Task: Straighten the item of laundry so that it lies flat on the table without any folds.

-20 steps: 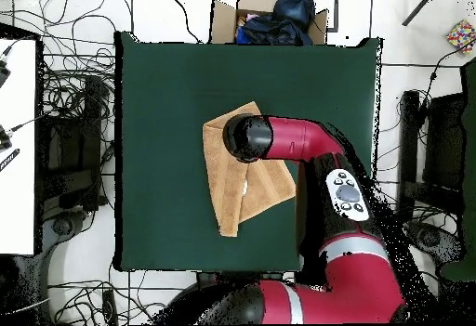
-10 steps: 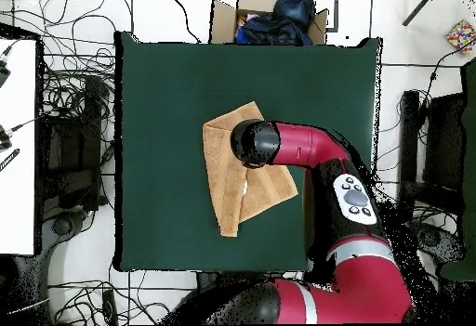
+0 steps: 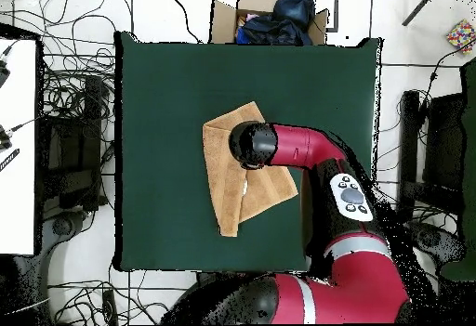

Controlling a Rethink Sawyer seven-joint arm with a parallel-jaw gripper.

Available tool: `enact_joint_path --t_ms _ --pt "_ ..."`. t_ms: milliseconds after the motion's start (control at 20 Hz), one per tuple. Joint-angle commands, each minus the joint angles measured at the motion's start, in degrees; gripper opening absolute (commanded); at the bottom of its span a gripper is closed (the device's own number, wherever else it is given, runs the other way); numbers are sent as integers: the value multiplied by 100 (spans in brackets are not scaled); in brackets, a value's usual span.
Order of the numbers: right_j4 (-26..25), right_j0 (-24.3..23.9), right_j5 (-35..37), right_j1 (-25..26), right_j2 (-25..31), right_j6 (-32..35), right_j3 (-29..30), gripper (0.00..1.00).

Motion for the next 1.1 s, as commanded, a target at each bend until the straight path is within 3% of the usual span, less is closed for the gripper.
enact_joint_path --t_ms 50,1100 --pt "-54 99 -136 228 303 505 154 100" --pt "-245 241 -290 650 139 488 -89 100"
